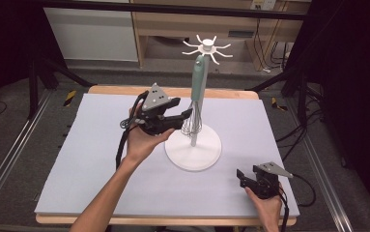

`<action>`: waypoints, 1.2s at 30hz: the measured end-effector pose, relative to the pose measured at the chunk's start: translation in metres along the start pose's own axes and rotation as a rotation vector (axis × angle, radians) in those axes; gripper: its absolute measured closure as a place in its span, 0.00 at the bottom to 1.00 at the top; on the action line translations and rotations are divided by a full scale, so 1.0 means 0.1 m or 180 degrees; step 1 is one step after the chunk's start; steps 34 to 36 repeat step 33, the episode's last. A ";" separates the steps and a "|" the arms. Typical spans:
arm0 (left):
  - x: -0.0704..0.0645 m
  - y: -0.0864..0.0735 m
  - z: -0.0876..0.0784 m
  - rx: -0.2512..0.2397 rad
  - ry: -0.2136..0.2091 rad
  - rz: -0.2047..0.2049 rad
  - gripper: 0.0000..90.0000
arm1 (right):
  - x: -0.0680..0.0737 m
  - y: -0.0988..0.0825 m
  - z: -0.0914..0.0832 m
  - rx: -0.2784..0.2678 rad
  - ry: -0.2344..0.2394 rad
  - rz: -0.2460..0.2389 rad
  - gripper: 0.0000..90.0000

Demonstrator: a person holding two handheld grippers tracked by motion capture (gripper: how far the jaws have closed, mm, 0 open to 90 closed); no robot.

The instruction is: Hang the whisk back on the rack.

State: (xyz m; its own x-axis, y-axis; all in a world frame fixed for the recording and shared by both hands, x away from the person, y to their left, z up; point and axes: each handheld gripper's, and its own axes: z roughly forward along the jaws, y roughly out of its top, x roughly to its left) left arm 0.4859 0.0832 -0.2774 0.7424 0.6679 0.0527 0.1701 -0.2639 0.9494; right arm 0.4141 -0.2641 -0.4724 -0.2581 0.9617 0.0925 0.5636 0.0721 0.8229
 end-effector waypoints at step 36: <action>0.76 -1.88 -0.67 0.0708 0.0722 -0.0767 0.40 | -0.07 -0.03 0.02 0.0082 -0.0311 0.0035 0.23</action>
